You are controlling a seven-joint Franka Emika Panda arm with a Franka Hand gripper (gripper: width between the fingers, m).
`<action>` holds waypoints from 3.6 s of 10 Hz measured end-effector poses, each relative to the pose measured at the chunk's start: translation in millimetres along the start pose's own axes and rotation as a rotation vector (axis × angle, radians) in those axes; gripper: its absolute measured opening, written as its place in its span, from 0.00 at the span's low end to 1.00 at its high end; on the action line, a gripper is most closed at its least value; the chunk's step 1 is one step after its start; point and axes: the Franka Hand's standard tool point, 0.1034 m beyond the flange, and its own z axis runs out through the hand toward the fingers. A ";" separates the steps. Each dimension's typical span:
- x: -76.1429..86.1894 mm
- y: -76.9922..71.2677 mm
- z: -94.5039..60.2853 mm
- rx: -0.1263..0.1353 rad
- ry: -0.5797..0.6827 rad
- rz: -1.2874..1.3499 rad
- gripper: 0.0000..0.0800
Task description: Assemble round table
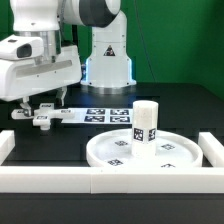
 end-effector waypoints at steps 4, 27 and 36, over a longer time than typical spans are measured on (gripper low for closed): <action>-6.4 -1.7 9.2 0.016 -0.011 0.008 0.81; 251.0 -34.4 -130.4 -0.063 0.140 0.343 0.56; 231.2 -32.4 -95.6 -0.014 0.059 0.341 0.56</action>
Offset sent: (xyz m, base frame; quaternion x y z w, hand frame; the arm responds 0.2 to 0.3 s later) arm 0.0026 -0.0041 -0.0051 -0.0007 0.0103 -0.0097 0.9999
